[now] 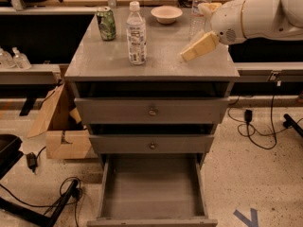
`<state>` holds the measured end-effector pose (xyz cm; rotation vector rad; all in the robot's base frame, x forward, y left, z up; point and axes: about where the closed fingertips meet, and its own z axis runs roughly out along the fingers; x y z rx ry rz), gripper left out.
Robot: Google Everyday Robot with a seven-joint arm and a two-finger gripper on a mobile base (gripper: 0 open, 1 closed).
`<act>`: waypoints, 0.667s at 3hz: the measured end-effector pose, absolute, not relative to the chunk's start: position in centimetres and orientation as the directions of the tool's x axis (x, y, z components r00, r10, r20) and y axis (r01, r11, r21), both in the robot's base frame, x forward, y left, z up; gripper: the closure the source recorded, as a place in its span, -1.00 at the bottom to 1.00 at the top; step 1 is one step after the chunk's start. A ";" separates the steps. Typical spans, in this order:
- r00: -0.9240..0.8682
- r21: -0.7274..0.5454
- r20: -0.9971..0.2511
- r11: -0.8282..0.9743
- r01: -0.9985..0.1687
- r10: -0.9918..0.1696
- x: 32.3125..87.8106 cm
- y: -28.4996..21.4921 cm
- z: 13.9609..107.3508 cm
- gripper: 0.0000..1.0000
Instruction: Place blue plastic bottle into bottom drawer
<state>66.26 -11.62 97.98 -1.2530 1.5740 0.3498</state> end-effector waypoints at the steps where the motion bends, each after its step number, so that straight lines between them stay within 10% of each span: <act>1: 0.092 -0.355 -0.839 0.411 -0.840 -0.537 66.2 -11.7 98.0 -1.00; 2: 0.106 -0.341 -0.857 0.401 -0.850 -0.504 67.9 -10.4 97.6 -1.00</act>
Offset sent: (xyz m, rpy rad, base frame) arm 0.0396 0.0255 -0.0070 0.0854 -0.0053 0.0541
